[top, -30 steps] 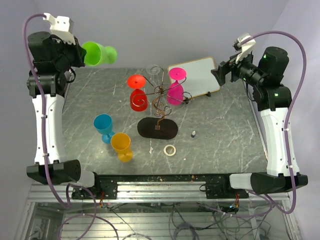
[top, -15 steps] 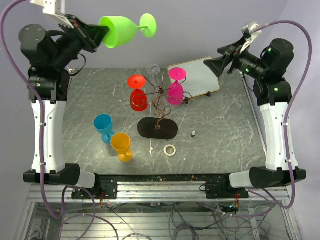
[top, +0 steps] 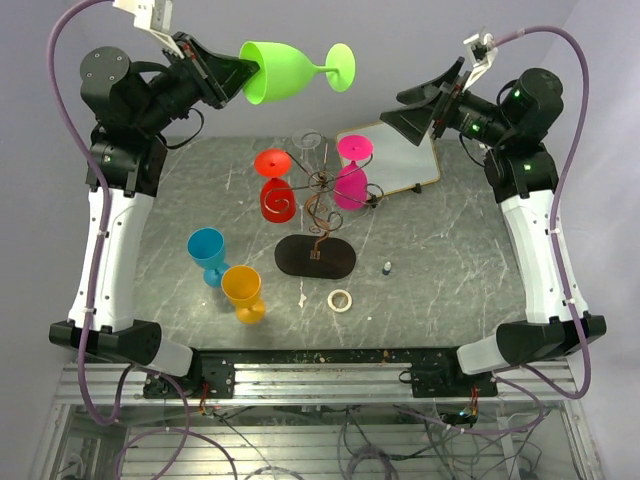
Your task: Place the wine glass upside down on the wine glass rack
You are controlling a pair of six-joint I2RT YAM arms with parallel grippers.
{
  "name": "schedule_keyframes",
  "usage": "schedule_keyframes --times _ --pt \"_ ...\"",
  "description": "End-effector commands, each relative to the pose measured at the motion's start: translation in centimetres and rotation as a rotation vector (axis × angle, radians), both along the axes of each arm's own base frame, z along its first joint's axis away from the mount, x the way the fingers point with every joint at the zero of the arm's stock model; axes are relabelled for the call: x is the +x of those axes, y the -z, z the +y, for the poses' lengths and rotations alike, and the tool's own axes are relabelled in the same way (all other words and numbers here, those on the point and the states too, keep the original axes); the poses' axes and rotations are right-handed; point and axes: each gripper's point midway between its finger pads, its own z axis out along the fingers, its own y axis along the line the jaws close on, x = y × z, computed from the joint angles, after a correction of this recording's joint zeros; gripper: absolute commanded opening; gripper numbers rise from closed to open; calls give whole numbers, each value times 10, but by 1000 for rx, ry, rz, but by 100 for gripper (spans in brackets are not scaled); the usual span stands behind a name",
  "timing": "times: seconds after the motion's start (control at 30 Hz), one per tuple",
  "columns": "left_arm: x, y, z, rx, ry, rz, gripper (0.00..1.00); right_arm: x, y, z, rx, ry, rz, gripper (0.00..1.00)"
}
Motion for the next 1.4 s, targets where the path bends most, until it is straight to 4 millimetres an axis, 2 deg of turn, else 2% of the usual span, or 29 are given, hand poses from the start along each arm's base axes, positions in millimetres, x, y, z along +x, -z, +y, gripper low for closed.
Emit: schedule_keyframes --times 0.0,0.2,0.57,0.83,1.03,1.2,1.37 --pt "-11 -8 -11 12 38 -59 7 -1 -18 9 19 20 -37 75" --pt "-18 -8 -17 48 39 -87 7 7 -26 14 43 73 -33 67" --pt "-18 -4 -33 124 26 -138 7 15 -21 24 66 81 1 58" --pt "-13 3 -45 200 -3 -174 7 28 -12 26 72 125 47 40" --pt "-13 3 -54 242 -15 -205 7 32 -2 37 69 111 78 31" --pt "-9 2 -57 260 -41 -220 7 43 16 38 62 140 128 23" --pt "-8 3 -56 283 -65 -231 7 47 17 37 61 161 134 11"
